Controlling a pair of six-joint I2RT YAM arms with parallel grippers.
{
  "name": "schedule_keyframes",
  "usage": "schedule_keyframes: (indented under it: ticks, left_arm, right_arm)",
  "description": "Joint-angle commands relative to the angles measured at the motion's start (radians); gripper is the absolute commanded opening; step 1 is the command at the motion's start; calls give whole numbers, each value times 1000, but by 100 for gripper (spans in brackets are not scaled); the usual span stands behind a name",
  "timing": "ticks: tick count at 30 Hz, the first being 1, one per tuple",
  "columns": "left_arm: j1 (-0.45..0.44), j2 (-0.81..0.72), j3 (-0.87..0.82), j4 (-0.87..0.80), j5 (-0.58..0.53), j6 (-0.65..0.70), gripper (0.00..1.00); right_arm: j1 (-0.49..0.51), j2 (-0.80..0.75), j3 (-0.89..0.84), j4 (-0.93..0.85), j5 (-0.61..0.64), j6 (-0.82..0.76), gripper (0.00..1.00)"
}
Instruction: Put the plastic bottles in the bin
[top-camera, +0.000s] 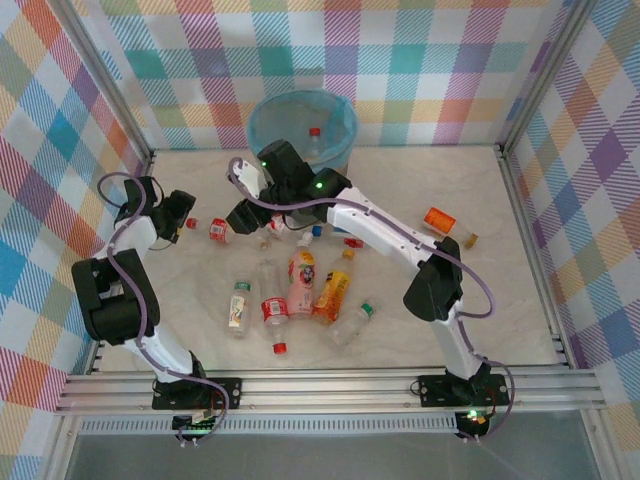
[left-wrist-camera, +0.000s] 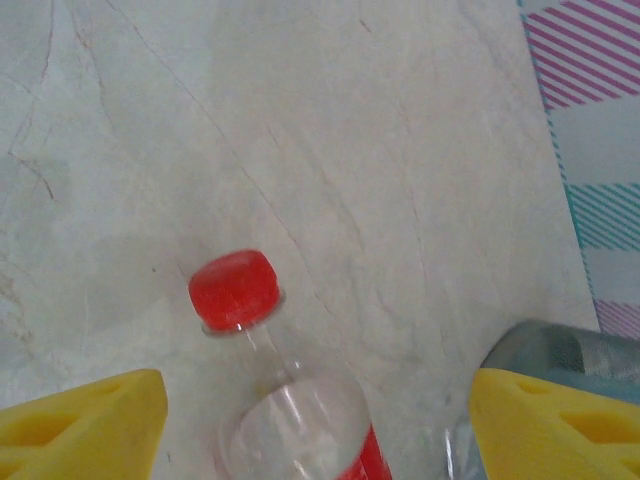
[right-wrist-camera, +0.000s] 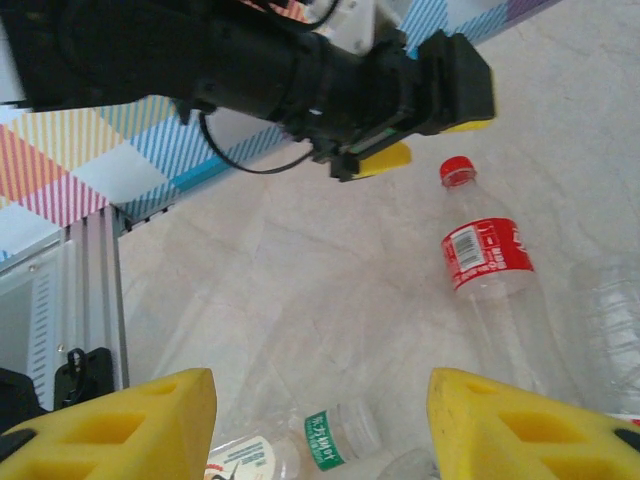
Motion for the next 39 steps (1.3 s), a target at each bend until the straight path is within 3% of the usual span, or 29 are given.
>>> schedule_keyframes:
  ticks: [1,24,35,39]
  left_arm:
    - [14,55,23,35,3,-38,78]
    - [14,241,20,188,115,-187,58]
    - [15,162,109,114,86,-147,17]
    - [14,60,196,28,21,-101,9]
  right_arm:
    - [10,14,39,3,-34,18,58]
    - [12,31,46,-7,-30,-6,58]
    - [12,6,110,-29,-28,23,58]
    - [10,-7,203,-35,-32,64,58]
